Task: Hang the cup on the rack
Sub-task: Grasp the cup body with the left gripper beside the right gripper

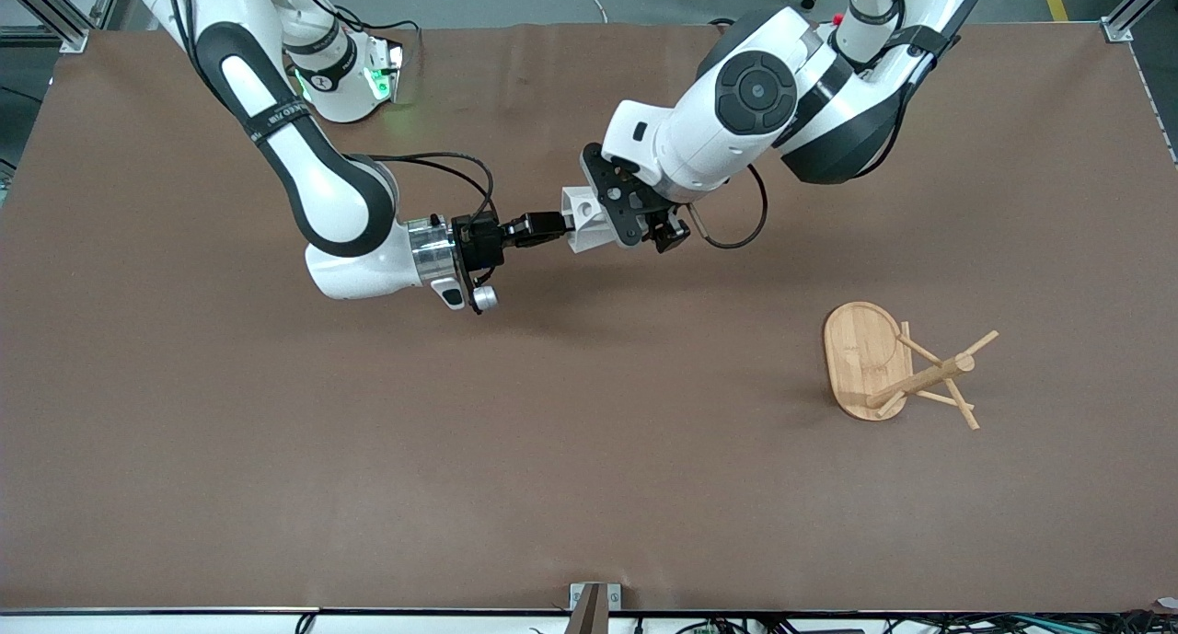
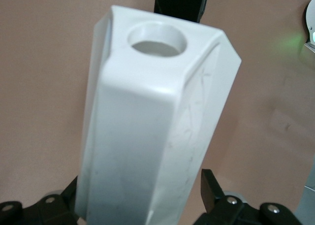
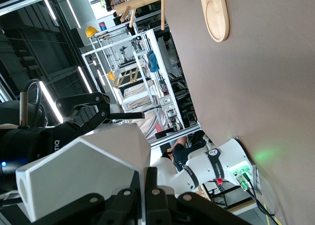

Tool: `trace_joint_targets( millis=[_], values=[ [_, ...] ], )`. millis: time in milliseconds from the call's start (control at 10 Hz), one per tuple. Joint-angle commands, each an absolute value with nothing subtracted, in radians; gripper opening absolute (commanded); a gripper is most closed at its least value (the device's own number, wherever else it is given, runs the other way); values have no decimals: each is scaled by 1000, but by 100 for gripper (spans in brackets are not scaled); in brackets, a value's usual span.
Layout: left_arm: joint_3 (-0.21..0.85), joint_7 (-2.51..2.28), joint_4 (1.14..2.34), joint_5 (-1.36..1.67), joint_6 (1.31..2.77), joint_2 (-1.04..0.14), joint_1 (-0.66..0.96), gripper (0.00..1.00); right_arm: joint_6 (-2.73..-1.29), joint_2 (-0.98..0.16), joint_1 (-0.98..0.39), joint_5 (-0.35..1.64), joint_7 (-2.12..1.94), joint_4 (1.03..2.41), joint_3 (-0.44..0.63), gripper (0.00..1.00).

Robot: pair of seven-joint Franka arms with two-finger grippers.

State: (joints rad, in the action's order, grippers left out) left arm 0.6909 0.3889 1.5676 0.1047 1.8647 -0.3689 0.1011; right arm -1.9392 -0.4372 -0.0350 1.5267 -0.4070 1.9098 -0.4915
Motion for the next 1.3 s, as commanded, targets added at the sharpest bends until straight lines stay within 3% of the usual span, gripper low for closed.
trace_joint_targets(
  millis=[0,400,500,700,1000,1100,1200],
  values=[
    [701,370,1571,80,1882,-396,101,96,-1957,-419,-35,1560,-428,1931,-502,2],
    [701,304,1572,78,1947,-394,101,92,-1959,-419,-35,1560,-426,1930,-502,2],
    [703,296,1572,69,1948,-394,104,79,-1959,-419,-35,1560,-426,1930,-502,2],
    [703,293,1571,57,1951,-391,103,28,-1959,-417,-35,1560,-426,1930,-502,2],
    [710,278,1571,0,1986,-391,100,13,-1959,-417,-37,1559,-425,1930,-502,4],
    [710,278,1571,0,1988,-391,100,11,-1956,-417,-35,1559,-419,1927,-502,15],
    [710,278,1572,2,1987,-391,98,11,-1956,-417,-29,1559,-420,1927,-502,96]
  ],
)
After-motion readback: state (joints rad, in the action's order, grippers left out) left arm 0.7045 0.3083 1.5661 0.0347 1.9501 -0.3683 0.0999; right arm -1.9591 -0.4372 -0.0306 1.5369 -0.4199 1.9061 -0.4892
